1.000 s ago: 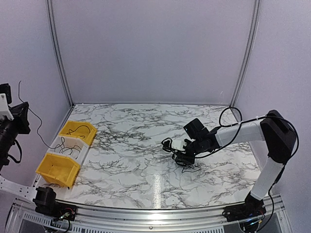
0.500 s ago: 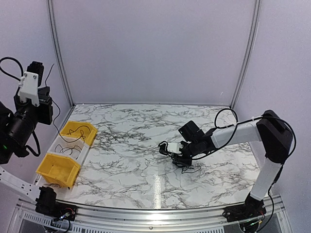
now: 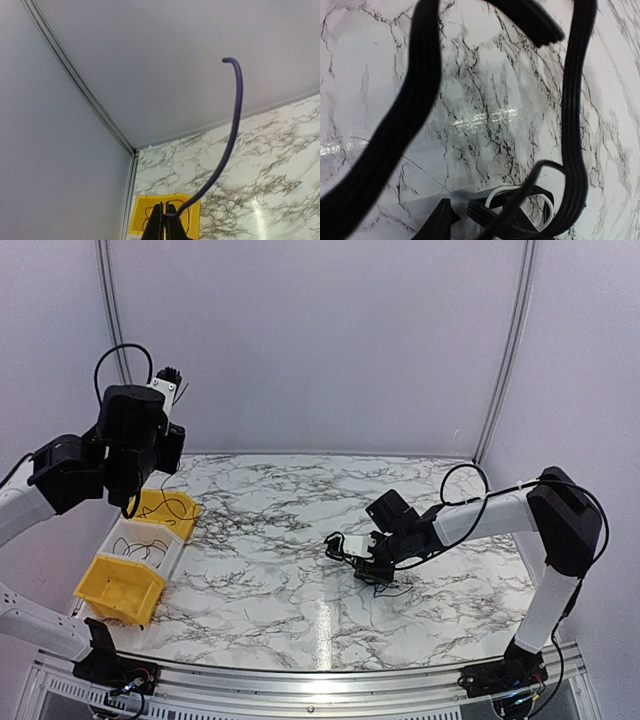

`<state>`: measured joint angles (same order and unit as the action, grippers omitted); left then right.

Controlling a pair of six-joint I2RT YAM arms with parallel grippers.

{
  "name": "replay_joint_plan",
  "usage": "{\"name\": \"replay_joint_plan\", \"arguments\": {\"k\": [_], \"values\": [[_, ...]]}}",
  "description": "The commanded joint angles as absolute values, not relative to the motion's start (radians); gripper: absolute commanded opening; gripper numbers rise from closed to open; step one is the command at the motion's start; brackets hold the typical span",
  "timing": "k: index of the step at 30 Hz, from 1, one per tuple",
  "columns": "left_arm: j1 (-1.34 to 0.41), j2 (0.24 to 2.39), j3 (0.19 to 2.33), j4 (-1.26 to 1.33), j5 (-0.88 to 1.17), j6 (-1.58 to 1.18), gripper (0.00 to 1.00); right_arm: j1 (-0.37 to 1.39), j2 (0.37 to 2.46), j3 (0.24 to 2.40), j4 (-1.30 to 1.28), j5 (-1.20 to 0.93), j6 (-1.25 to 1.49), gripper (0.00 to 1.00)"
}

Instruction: Untangle the cables

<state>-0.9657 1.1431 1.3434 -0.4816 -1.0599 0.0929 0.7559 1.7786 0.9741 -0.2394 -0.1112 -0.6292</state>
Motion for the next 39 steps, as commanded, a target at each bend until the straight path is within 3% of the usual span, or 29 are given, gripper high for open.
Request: {"name": "replay_joint_plan", "arguments": {"k": [1, 9, 29, 39], "values": [[-0.776, 1.093, 1.241, -0.591, -0.878, -0.188, 0.0, 0.768, 1.793, 0.985, -0.252, -0.081, -0.638, 0.36], [-0.677, 0.927, 1.075, -0.64, -0.864, -0.311, 0.0, 0.77, 1.805, 0.989, -0.263, -0.097, -0.646, 0.36], [-0.675, 0.803, 1.211, -1.032, -0.919, -0.395, 0.0, 0.78, 1.833, 0.998, -0.284, -0.089, -0.66, 0.36], [-0.675, 0.727, 1.155, -1.099, -0.94, -0.462, 0.0, 0.787, 1.839, 1.0, -0.291, -0.087, -0.665, 0.37]]}}
